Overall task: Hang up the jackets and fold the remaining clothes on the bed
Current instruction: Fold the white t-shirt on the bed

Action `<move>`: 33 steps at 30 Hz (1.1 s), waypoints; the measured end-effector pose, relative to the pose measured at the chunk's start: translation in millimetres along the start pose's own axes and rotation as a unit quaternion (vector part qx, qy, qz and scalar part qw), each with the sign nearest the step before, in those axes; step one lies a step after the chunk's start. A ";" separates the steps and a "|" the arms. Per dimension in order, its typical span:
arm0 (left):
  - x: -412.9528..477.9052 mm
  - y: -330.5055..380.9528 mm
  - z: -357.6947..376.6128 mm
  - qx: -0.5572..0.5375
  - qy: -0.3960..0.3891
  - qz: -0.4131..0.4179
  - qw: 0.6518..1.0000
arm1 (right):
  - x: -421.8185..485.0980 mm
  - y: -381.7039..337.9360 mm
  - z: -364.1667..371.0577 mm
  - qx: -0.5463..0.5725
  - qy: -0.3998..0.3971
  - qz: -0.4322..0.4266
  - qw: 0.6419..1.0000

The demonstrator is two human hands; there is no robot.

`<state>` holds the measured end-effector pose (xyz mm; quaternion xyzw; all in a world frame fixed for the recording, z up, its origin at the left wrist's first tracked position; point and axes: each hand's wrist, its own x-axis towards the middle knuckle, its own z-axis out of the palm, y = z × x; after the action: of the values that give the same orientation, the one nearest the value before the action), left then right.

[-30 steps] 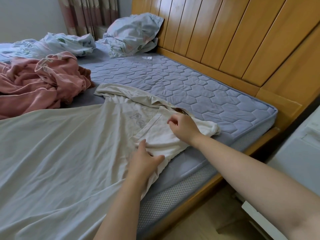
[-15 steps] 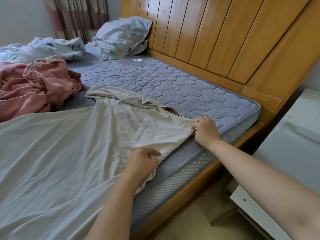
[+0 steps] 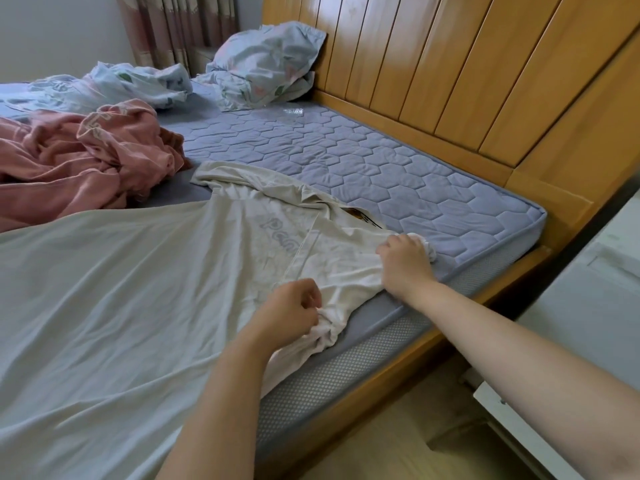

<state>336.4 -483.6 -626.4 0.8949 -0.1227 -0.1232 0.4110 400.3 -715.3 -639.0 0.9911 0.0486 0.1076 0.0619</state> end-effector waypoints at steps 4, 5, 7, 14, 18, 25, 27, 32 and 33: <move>-8.1 -19.9 -13.2 0.191 -0.034 -0.048 0.980 | -24.8 -49.3 -3.1 0.318 0.063 -0.112 0.939; -11.9 -23.5 -14.4 0.224 -0.055 -0.052 0.972 | -31.0 -58.7 -5.3 0.357 0.059 -0.140 0.922; -20.0 -25.8 -16.2 0.226 -0.059 -0.047 0.971 | -42.9 -70.9 -8.7 0.374 0.048 -0.183 0.908; -44.5 -12.1 -4.4 0.249 0.006 0.059 0.967 | -60.2 -62.7 0.3 0.129 0.036 -0.326 0.936; -48.3 -11.3 12.5 0.327 0.017 0.066 0.943 | -65.5 -54.2 -10.7 0.119 0.070 -0.329 0.934; -64.4 -5.6 15.8 0.324 0.077 0.079 0.940 | -71.9 -43.6 -24.5 -0.021 0.103 -0.386 0.916; -70.0 -3.3 12.9 0.287 0.074 0.098 0.950 | -71.1 -34.9 -34.2 -0.037 0.131 -0.390 0.911; -77.8 -2.4 23.7 0.320 -0.006 0.109 0.941 | -82.1 -36.2 -27.7 -0.130 0.013 -0.393 0.910; -78.2 -1.0 26.8 0.334 -0.012 0.112 0.936 | -84.4 -39.2 -26.1 -0.140 -0.017 -0.388 0.911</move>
<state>254.5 -476.8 -634.8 0.9594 -0.2615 -0.0390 0.0984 309.2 -682.9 -636.4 0.8770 0.4127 0.0636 0.2378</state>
